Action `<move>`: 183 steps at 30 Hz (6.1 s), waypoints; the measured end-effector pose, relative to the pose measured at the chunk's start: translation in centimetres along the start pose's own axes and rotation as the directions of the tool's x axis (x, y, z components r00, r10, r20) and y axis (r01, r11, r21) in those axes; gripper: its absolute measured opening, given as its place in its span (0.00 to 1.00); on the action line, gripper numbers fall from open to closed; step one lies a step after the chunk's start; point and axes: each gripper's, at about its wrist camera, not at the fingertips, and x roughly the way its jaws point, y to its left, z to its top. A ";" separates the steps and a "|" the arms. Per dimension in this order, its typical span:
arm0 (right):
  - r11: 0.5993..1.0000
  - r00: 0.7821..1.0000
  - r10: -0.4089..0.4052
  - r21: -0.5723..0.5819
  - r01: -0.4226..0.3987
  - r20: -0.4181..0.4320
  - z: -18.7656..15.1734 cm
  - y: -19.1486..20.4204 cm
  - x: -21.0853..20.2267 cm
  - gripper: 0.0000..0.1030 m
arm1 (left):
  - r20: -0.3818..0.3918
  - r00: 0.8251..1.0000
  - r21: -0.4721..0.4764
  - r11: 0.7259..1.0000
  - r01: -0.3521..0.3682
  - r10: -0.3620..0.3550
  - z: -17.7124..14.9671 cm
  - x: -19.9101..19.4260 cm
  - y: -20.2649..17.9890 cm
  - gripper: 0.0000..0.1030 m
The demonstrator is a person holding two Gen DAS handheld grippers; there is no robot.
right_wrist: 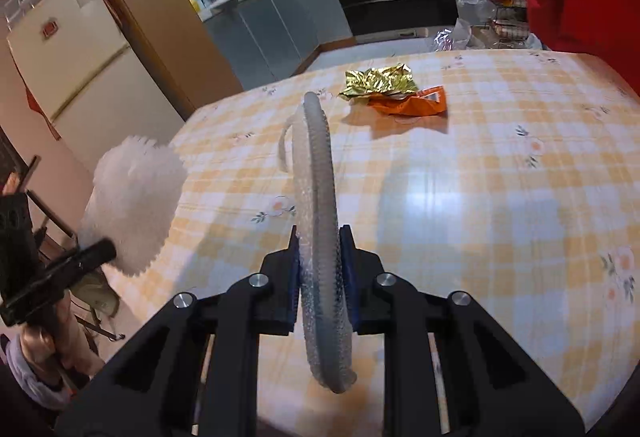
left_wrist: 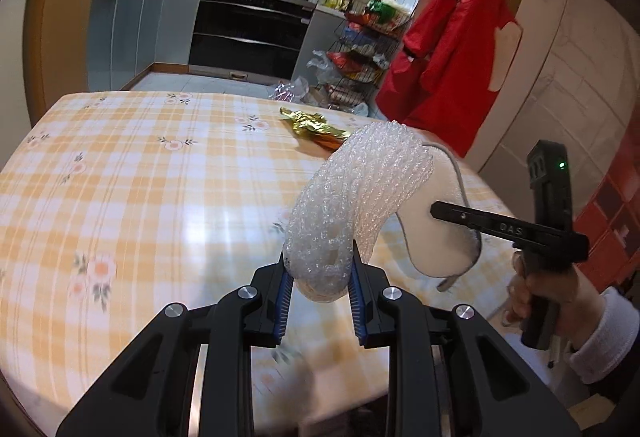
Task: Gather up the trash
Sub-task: 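Grasp the white foam net with the left tool while the right tool holds the sponge, then carry the sponge and foam net over the bin and open both tools, then reach the left tool to the gold foil wrapper and close on it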
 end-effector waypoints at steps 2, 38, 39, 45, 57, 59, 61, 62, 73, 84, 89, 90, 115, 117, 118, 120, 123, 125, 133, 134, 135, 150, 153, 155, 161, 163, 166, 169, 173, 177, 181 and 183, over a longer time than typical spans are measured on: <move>1.000 1.000 0.010 0.011 -0.010 0.017 -0.6 0.2 -1.7 0.21 | 0.013 1.000 -0.002 1.000 0.000 0.000 -0.8 -1.7 -1.0 0.24; 0.982 0.995 0.087 -0.173 -0.077 0.051 -11.3 9.7 -15.3 0.21 | 0.109 0.993 -0.058 0.997 -0.044 0.050 -8.5 -14.8 -6.6 0.25; 0.980 0.995 0.086 -0.181 -0.076 0.050 -11.5 9.9 -15.4 0.21 | 0.111 0.993 -0.058 0.997 -0.044 0.051 -8.6 -15.0 -6.6 0.25; 0.978 0.996 0.088 -0.194 -0.080 0.033 -11.9 10.2 -15.2 0.21 | 0.112 0.992 -0.068 0.997 -0.045 0.052 -8.8 -15.2 -6.5 0.25; 0.981 0.997 0.078 -0.178 -0.080 -0.020 -13.1 9.3 -13.3 0.21 | 0.071 0.996 -0.084 0.995 -0.047 0.053 -9.5 -13.6 -6.0 0.25; 0.981 0.997 0.079 -0.176 -0.082 -0.022 -13.2 9.2 -13.3 0.21 | 0.070 0.996 -0.083 0.995 -0.046 0.052 -9.5 -13.6 -6.0 0.25; 0.981 0.996 0.084 -0.174 -0.087 -0.024 -13.2 9.2 -13.3 0.21 | 0.069 0.996 -0.083 0.995 -0.046 0.052 -9.5 -13.5 -6.0 0.25; 0.981 0.996 0.086 -0.174 -0.089 -0.026 -13.3 9.3 -13.3 0.21 | 0.066 0.996 -0.083 0.995 -0.047 0.052 -9.5 -13.5 -6.1 0.25; 0.976 0.988 0.118 -0.172 -0.134 -0.097 -14.2 9.9 -12.1 0.28 | 0.063 0.997 -0.089 0.995 -0.045 0.051 -9.7 -13.5 -6.1 0.25; 0.985 0.999 0.051 -0.166 -0.053 -0.016 -13.3 9.1 -13.2 0.82 | 0.048 0.998 -0.085 0.996 -0.035 0.039 -10.0 -13.3 -6.3 0.25; 0.989 0.999 -0.029 -0.146 0.034 0.042 -12.4 7.9 -14.3 0.93 | 0.030 0.999 -0.073 0.997 -0.026 0.029 -10.2 -12.8 -6.6 0.25; 0.989 0.998 -0.044 -0.135 0.051 0.051 -12.3 7.6 -14.5 0.94 | 0.026 0.999 -0.070 0.997 -0.024 0.026 -10.3 -12.7 -6.7 0.25; 0.989 0.993 -0.091 -0.108 0.099 0.072 -11.8 6.0 -14.8 0.94 | -0.042 0.999 0.001 1.000 0.023 -0.023 -11.1 -10.6 -8.5 0.68; 0.989 0.993 -0.093 -0.110 0.101 0.072 -11.9 6.0 -14.8 0.94 | -0.035 0.999 -0.011 1.000 0.007 -0.008 -11.0 -10.6 -8.1 0.71; 0.989 0.993 -0.092 -0.110 0.100 0.072 -11.9 6.0 -14.8 0.94 | -0.030 1.000 -0.020 1.000 -0.001 0.001 -11.0 -10.7 -7.9 0.72; 0.989 0.993 -0.093 -0.109 0.101 0.071 -11.9 6.0 -14.7 0.94 | -0.023 1.000 -0.035 0.999 -0.011 0.011 -10.9 -10.8 -7.5 0.74; 0.989 0.993 -0.098 -0.105 0.105 0.066 -11.9 5.6 -14.5 0.94 | -0.019 0.999 -0.057 0.998 -0.027 0.026 -10.8 -10.9 -6.7 0.75; 0.989 0.993 -0.102 -0.103 0.108 0.063 -11.9 5.4 -14.4 0.94 | -0.017 0.999 -0.065 0.997 -0.038 0.037 -10.7 -10.9 -6.4 0.75; 0.986 0.990 -0.131 -0.099 0.136 0.055 -11.3 4.4 -13.9 0.94 | -0.008 0.998 -0.091 0.994 -0.066 0.065 -9.5 -10.5 -5.1 0.75; 0.985 0.989 -0.137 -0.098 0.141 0.052 -11.1 4.2 -13.8 0.94 | -0.009 0.998 -0.093 0.993 -0.066 0.065 -9.4 -10.3 -4.9 0.75; 0.985 0.989 -0.140 -0.098 0.144 0.050 -11.0 4.1 -13.7 0.94 | -0.011 0.998 -0.097 0.993 -0.065 0.065 -9.2 -10.1 -4.8 0.75; 0.969 0.972 -0.231 -0.080 0.233 0.033 -5.4 0.1 -9.8 0.94 | -0.073 0.996 -0.096 0.994 -0.047 0.040 -2.4 -3.9 -3.2 0.75; 0.962 0.967 -0.254 -0.094 0.256 0.034 -4.0 -0.5 -8.6 0.94 | -0.093 0.996 -0.123 0.992 -0.018 0.006 -0.4 -1.7 -2.5 0.75; 0.957 0.963 -0.269 -0.104 0.271 0.032 -2.9 -1.3 -7.5 0.94 | -0.109 0.994 -0.147 0.989 0.000 -0.016 1.2 0.4 -2.0 0.74; 0.948 0.955 -0.297 -0.111 0.297 0.016 0.8 -4.5 -2.7 0.94 | -0.140 0.987 -0.231 0.972 0.044 -0.078 6.8 8.6 -0.4 0.70; 0.948 0.954 -0.299 -0.110 0.299 0.013 1.9 -5.6 -1.1 0.94 | -0.152 0.984 -0.241 0.969 0.054 -0.092 8.6 11.6 -0.2 0.68; 0.944 0.951 -0.308 -0.122 0.306 0.007 3.8 -7.3 1.5 0.94 | -0.168 0.980 -0.264 0.963 0.059 -0.106 11.5 16.9 0.4 0.67; 0.942 0.951 -0.309 -0.136 0.306 -0.002 5.5 -8.7 4.0 0.94 | -0.183 0.975 -0.320 0.945 0.065 -0.129 13.8 22.3 1.7 0.66; 0.937 0.951 -0.308 -0.175 0.302 -0.010 7.3 -10.0 7.2 0.94 | -0.208 0.969 -0.374 0.926 0.045 -0.131 15.3 27.8 3.1 0.66; 0.930 0.950 -0.310 -0.216 0.299 -0.023 8.6 -10.8 9.8 0.94 | -0.223 0.967 -0.408 0.913 0.024 -0.125 15.8 32.2 3.9 0.66; 0.921 0.951 -0.308 -0.260 0.289 -0.034 9.6 -11.2 11.6 0.94 | -0.227 0.963 -0.428 0.903 0.034 -0.143 16.1 35.1 4.0 0.66; 0.919 0.953 -0.300 -0.280 0.278 -0.040 10.1 -11.2 12.5 0.94 | -0.236 0.962 -0.411 0.911 0.032 -0.140 16.2 35.9 3.7 0.66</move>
